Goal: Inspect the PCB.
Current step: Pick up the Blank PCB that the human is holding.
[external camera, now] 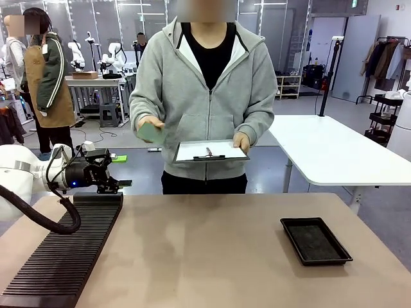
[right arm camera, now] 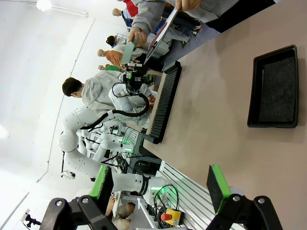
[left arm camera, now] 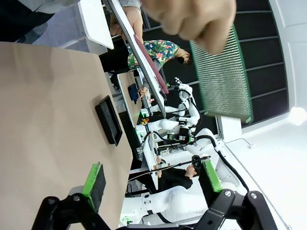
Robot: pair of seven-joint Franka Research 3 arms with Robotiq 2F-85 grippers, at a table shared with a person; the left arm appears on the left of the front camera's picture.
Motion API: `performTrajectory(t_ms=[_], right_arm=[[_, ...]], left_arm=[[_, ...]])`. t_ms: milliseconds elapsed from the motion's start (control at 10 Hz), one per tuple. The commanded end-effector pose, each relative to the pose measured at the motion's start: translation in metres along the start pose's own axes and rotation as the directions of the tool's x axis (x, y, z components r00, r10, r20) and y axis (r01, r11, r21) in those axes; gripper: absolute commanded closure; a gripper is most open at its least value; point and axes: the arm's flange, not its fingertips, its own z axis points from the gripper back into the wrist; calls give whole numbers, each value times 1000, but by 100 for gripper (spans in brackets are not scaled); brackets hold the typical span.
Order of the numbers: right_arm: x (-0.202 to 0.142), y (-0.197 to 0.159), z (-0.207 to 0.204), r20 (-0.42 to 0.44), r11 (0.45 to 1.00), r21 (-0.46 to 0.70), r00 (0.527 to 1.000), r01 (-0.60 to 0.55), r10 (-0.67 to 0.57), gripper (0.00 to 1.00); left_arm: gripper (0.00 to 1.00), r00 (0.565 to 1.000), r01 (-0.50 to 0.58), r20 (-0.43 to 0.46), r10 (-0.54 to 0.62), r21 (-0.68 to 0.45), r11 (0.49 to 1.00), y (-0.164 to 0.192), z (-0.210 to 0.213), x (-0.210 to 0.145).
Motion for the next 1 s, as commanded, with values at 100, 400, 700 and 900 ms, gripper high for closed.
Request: performTrajectory(t_ms=[100,400,700,900], right_arm=[[0,1,1,6,1000,13,1000,-18,18,0],[0,1,1,6,1000,13,1000,-18,18,0],[0,1,1,6,1000,13,1000,-18,18,0],[0,1,1,6,1000,13,1000,-18,18,0]], left_arm=[[0,996,-86,27,87,-19,996,-36,10,-27],[0,1000,-22,5,22,48,999,-67,46,-90],[0,991,2,-134,1,25,1000,-83,101,-160],[0,995,-11,-101,11,1,1000,-86,130,-187]])
